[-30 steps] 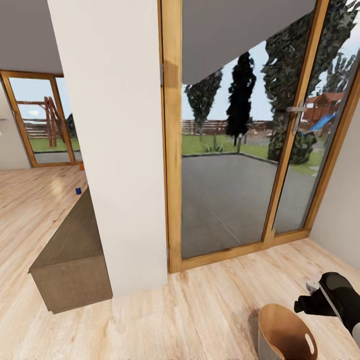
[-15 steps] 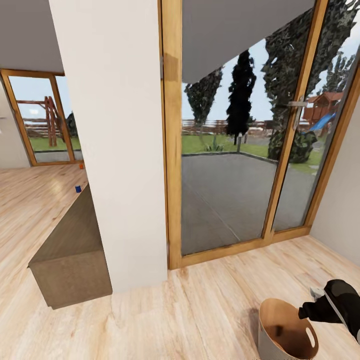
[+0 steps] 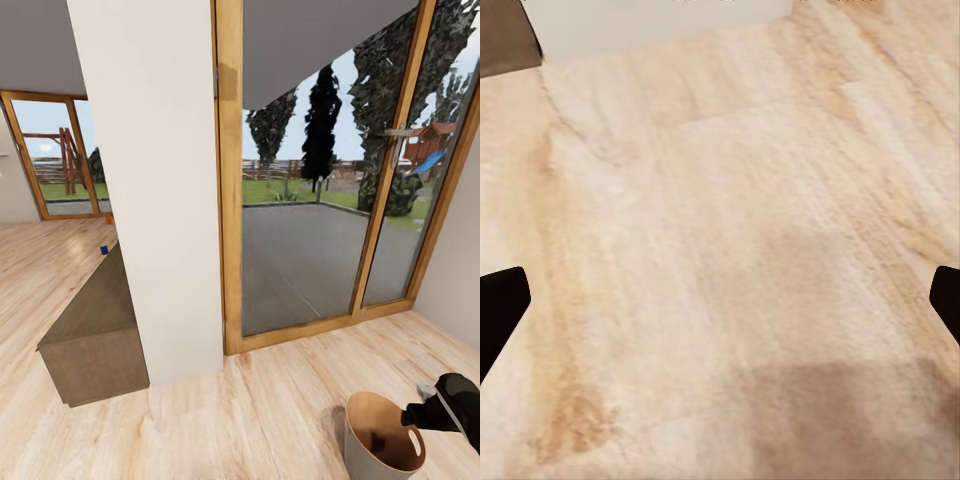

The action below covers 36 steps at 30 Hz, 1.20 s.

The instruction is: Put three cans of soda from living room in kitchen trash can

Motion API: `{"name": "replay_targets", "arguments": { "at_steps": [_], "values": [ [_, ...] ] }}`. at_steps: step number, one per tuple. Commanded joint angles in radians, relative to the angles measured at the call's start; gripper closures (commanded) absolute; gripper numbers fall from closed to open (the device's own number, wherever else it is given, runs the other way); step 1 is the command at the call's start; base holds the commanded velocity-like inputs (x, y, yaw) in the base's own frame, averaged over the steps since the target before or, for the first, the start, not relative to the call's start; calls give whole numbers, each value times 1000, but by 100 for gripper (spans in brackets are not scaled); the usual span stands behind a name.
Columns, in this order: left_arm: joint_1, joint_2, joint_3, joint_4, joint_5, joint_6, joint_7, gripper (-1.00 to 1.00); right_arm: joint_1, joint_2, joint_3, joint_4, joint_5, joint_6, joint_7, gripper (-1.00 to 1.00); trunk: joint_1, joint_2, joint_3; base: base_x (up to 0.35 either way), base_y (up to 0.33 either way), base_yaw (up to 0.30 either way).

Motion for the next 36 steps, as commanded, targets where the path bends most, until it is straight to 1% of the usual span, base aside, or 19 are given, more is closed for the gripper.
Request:
{"name": "replay_targets", "arguments": {
  "at_steps": [1,9,22,29,31,35,36],
  "values": [
    [0,0,0,0,0,0,0,-100,0,0,0,0,0,0,0,-100,0,0,0,0,0,0],
    [0,1,-1,0,-2,1,0,-100,0,-2,2,1,0,0,0,-100,0,0,0,147,-64,0],
    [0,0,0,-1,0,1,1,-100,1,-4,1,2,0,0,0,-100,0,0,0,21,-12,0],
    [0,0,0,-1,0,2,1,-100,1,-13,0,2,-1,0,0,-100,27,-49,-22,0,0,0],
    [0,0,0,-1,-1,2,1,-100,1,-20,-1,2,-2,0,0,-100,35,-63,-28,0,0,0],
    [0,0,0,0,-1,2,1,-100,1,-22,-1,2,-2,0,0,-100,50,-91,-41,0,0,0],
    [0,0,0,0,-1,2,1,-100,1,-22,-1,2,-2,0,0,-100,50,-91,-45,0,0,0]
  ]
}}
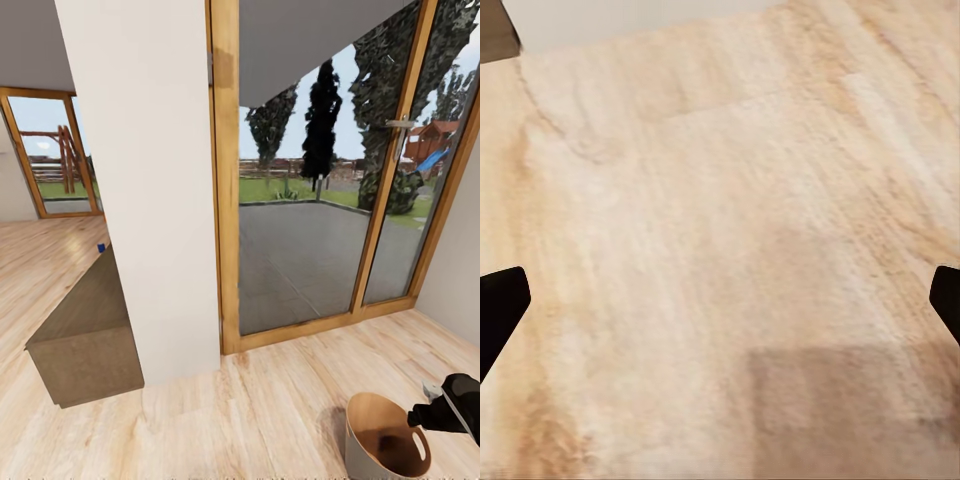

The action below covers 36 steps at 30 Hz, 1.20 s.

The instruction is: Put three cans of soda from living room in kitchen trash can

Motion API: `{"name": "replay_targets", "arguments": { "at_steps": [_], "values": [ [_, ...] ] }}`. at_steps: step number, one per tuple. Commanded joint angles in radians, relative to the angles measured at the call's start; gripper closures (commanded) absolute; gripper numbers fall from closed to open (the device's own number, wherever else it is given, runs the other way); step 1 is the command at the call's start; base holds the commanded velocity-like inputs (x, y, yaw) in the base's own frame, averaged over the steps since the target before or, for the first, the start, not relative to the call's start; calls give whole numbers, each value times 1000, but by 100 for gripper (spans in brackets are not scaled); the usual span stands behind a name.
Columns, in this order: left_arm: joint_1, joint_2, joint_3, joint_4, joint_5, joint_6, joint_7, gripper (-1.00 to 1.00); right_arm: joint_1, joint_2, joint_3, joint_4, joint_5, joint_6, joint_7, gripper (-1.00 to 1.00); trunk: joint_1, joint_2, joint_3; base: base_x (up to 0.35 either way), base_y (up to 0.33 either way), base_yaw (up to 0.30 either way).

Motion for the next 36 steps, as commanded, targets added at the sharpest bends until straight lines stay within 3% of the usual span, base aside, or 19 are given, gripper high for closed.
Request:
{"name": "replay_targets", "arguments": {
  "at_steps": [1,36],
  "values": [
    [0,0,0,0,0,0,0,-100,0,0,0,0,0,0,0,-100,0,0,-4,0,0,0],
    [0,0,-2,1,0,0,-2,-100,0,-1,4,0,2,-36,0,-100,16,-8,-139,0,0,0]
  ]
}}
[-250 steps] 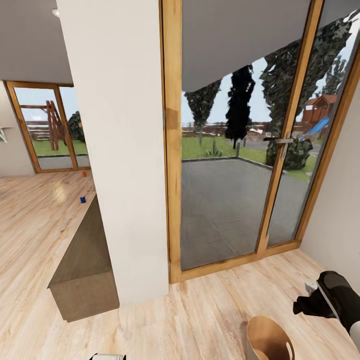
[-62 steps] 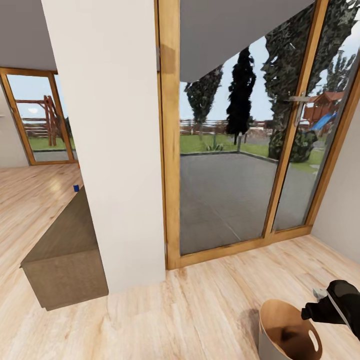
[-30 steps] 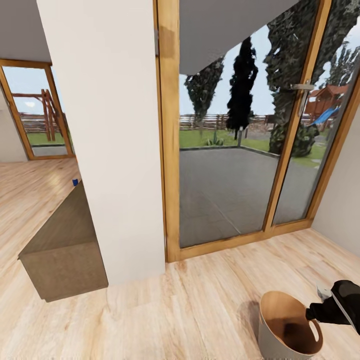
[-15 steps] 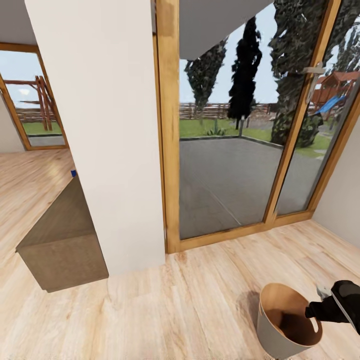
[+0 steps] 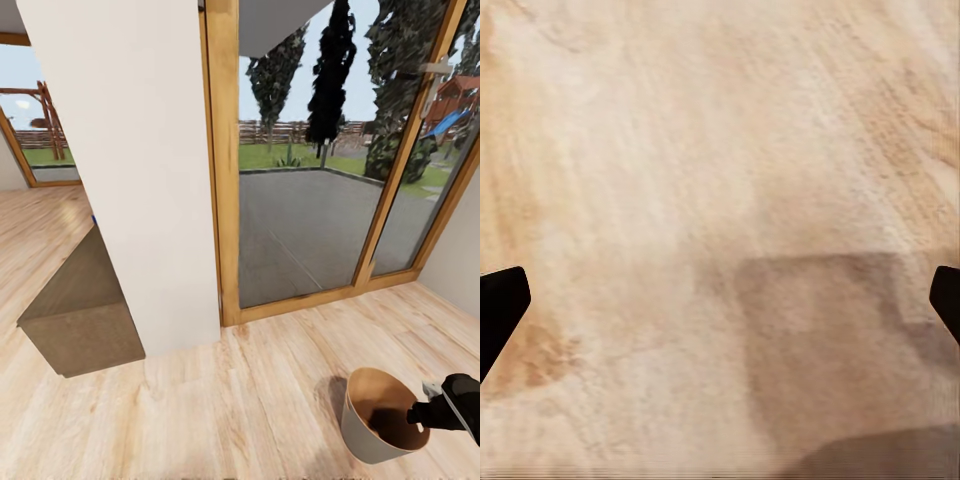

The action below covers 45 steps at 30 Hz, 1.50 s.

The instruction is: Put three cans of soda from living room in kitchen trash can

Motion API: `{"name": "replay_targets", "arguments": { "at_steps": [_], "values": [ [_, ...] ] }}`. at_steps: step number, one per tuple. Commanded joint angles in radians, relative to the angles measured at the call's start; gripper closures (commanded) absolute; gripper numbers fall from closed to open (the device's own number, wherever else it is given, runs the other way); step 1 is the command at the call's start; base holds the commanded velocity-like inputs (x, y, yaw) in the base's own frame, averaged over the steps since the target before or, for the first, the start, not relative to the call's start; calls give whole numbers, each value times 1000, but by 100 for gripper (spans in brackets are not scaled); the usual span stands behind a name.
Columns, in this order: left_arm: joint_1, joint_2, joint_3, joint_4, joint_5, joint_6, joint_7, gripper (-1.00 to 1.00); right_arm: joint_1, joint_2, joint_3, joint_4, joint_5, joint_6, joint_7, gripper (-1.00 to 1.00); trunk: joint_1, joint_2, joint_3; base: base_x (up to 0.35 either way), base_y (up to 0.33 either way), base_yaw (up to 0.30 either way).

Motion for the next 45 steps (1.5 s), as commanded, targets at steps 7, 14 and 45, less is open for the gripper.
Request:
{"name": "replay_targets", "arguments": {
  "at_steps": [7,14,45],
  "values": [
    [0,0,0,0,-1,-1,0,-100,0,0,0,0,0,0,0,-100,3,-2,-27,0,0,0],
    [0,1,0,0,-1,-2,0,-100,0,0,1,0,0,0,0,-100,4,-2,-39,0,0,0],
    [0,1,0,-2,-1,21,1,-100,0,-23,-4,1,-2,-37,0,-100,4,-2,-39,112,-49,0]
  ]
}}
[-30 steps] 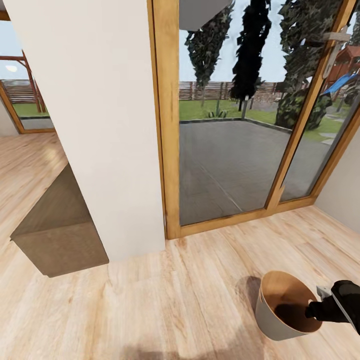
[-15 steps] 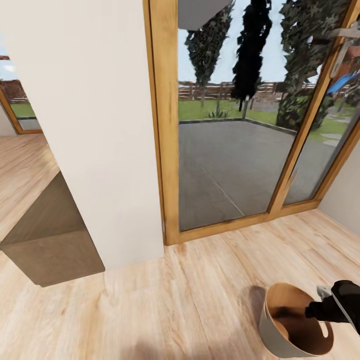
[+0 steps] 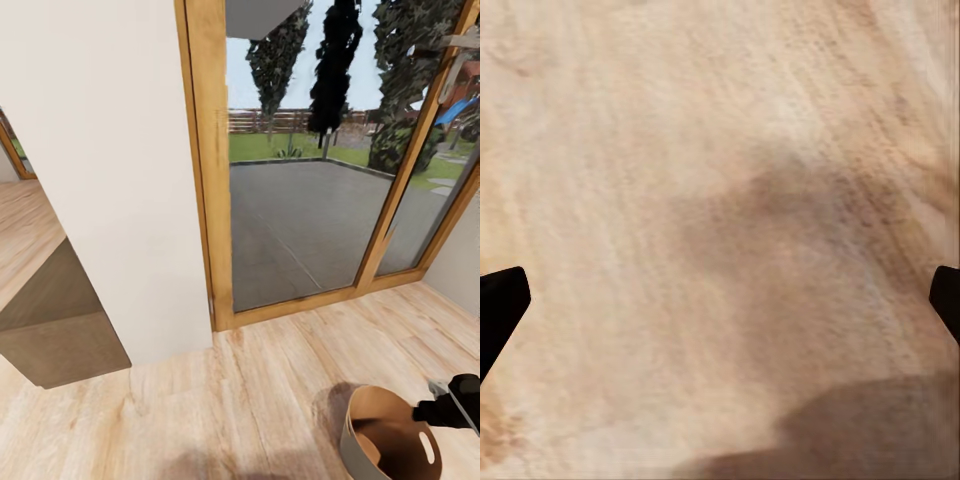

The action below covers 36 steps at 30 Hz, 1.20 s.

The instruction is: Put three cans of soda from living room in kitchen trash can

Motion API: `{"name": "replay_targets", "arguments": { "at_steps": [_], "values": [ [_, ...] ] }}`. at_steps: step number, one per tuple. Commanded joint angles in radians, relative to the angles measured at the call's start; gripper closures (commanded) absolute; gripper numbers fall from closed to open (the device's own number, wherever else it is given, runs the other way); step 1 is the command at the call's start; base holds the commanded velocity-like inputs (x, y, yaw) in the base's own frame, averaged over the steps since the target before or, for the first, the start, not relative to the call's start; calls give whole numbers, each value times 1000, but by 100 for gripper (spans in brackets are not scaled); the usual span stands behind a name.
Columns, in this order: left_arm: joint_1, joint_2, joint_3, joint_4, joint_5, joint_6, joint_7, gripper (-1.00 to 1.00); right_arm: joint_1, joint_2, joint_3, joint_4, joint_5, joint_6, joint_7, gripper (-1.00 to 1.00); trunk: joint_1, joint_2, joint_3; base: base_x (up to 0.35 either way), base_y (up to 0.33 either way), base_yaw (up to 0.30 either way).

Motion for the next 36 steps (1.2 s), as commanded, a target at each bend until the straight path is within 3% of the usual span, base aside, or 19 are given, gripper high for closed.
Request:
{"name": "replay_targets", "arguments": {
  "at_steps": [1,10,34,36],
  "values": [
    [0,0,0,0,0,0,0,-100,0,0,0,0,0,0,0,-100,0,0,0,6,-241,0],
    [0,1,0,-2,4,-1,0,-100,1,3,3,0,1,-2,0,-100,0,0,0,1,-121,0],
    [0,1,0,-1,7,-2,2,-100,1,7,4,1,2,-2,0,-100,0,0,0,-34,19,0],
    [0,1,0,-1,6,-1,2,-100,1,6,4,1,2,-2,0,-100,1,0,-8,-3,2,0]
  ]
}}
